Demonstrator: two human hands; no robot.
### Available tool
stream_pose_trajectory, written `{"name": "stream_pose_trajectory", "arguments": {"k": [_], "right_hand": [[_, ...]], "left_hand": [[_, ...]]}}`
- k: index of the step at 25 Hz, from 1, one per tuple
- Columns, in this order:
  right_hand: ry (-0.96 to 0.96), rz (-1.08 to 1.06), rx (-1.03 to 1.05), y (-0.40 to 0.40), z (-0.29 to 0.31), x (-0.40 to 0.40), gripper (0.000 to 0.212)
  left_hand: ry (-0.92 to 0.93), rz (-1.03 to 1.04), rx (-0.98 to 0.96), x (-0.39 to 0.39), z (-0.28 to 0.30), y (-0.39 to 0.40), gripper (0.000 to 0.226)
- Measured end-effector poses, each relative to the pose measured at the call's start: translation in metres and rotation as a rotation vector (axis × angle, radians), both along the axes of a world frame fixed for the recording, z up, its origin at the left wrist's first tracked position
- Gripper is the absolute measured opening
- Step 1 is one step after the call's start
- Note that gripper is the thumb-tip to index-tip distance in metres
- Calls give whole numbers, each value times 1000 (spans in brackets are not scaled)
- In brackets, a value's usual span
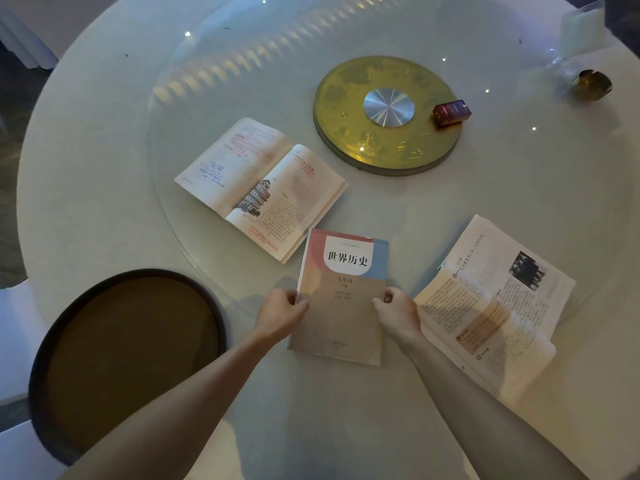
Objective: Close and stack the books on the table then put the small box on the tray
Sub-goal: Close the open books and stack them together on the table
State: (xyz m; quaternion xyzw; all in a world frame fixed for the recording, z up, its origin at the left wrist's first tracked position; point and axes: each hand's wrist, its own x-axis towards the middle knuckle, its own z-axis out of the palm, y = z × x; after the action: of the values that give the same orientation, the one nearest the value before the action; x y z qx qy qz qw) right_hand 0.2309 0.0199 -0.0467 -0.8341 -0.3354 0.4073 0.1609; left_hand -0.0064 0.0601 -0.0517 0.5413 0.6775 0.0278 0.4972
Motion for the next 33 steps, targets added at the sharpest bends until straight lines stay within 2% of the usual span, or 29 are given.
{"name": "stream_pose_trajectory", "arguments": {"k": [3, 6, 7, 9, 12, 14, 16, 18, 21, 23, 25, 29, 33], "right_hand": [[16, 48, -1, 0, 6, 5, 14], [-68, 127, 108, -4, 23, 22, 11], [-100, 131, 177, -8, 29, 33, 10], [-168, 105, 303, -20, 41, 63, 25], [-319, -77, 391, -61, 53, 126, 25], [-389, -295, 322, -96, 52, 166, 29], [-310, -572, 183, -131, 44, 197, 43], [-160, -741, 74, -159, 40, 211, 51], [124, -791, 53, -180, 34, 211, 41], [240, -783, 90, -186, 22, 210, 31], [276, -780, 128, -187, 15, 209, 24], [229, -791, 180, -192, 16, 212, 26], [220, -811, 257, -195, 33, 220, 25]], "left_hand": [[46, -26, 3, 11, 14, 3, 39], [143, -121, 220, 47, 31, 3, 59], [115, -136, 285, 63, 36, 3, 61], [-31, -176, 266, 99, 44, 6, 59], [-147, -301, 201, 164, 51, 9, 51], [-178, -307, 125, 199, 50, 8, 55], [-147, -326, 87, 226, 44, 6, 63], [-91, -344, 43, 244, 36, 0, 67], [-52, -357, 10, 255, 28, -7, 46], [-60, -360, 31, 253, 22, -10, 36], [-63, -336, 24, 249, 22, -13, 36], [-67, -283, -2, 244, 27, -18, 48], [-129, -185, -6, 246, 39, -23, 31]]}}
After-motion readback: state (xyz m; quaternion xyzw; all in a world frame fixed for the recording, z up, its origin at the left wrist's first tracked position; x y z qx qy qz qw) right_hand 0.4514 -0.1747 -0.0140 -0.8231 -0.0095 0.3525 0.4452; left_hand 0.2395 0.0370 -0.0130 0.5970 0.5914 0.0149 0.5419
